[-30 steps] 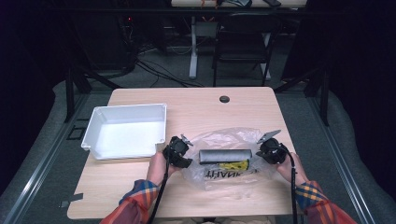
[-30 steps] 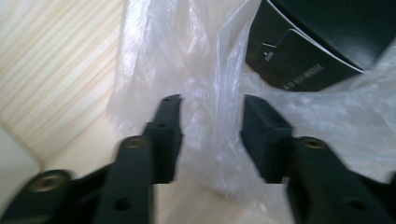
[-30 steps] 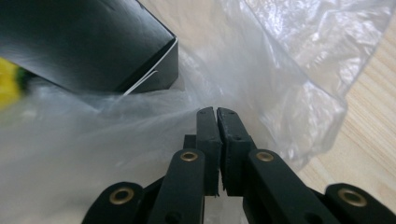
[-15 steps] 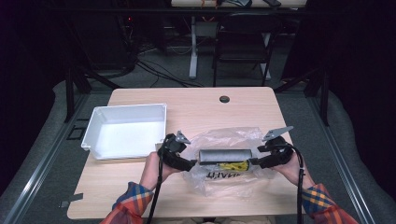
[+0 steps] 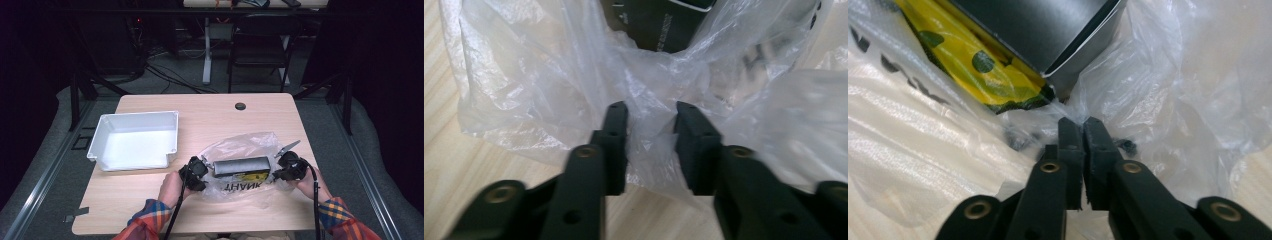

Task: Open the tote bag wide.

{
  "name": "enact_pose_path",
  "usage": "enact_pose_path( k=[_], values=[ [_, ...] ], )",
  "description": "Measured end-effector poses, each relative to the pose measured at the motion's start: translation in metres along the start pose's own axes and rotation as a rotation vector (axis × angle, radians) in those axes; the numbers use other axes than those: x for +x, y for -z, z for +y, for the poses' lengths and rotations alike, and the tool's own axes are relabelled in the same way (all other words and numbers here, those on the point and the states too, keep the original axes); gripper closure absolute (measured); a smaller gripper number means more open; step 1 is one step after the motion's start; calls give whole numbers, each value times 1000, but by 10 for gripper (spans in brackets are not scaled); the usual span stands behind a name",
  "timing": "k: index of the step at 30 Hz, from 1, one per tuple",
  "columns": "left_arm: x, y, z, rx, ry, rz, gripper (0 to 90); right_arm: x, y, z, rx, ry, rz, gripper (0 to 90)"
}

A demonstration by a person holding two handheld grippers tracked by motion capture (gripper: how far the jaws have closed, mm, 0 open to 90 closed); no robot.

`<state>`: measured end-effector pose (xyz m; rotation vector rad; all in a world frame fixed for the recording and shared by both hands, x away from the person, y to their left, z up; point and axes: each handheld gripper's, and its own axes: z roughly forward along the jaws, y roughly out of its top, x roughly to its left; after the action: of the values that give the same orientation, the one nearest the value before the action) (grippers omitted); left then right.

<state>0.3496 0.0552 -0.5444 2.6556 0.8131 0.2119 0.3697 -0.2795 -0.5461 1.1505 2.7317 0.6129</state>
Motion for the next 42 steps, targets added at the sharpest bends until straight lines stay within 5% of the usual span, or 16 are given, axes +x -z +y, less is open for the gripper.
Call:
enact_pose_path(
  k=[5,12,16,19,23,24,26,27,30,33,36,42],
  values=[
    [3,1,-4,23,-15,4,846,7,0,-3,29,27,21,900],
    [12,9,-16,40,-10,-19,821,25,-1,-10,69,94,110,869],
    [15,31,-14,-42,27,-53,660,20,17,-4,-17,96,161,658],
    [16,49,-8,-111,47,-35,546,19,40,3,-147,76,177,541],
    [24,55,5,-180,118,38,451,8,57,12,-303,-31,-7,412],
    [26,51,8,-175,130,54,439,5,53,15,-291,-47,-58,368],
    [28,36,14,-129,139,92,447,-1,40,19,-247,-91,-87,360],
    [28,29,15,-100,138,109,465,-3,30,22,-204,-109,-109,377],
    [28,8,17,-53,125,122,583,-8,4,27,-127,-109,-87,642],
    [27,-4,20,-34,91,126,768,-9,-5,31,-128,-99,-111,851],
    [24,-10,24,-17,57,175,878,-9,-10,36,-146,-79,-170,900],
    [23,-8,27,-24,41,270,900,-7,-12,44,-201,-32,-286,900]
  ],
)
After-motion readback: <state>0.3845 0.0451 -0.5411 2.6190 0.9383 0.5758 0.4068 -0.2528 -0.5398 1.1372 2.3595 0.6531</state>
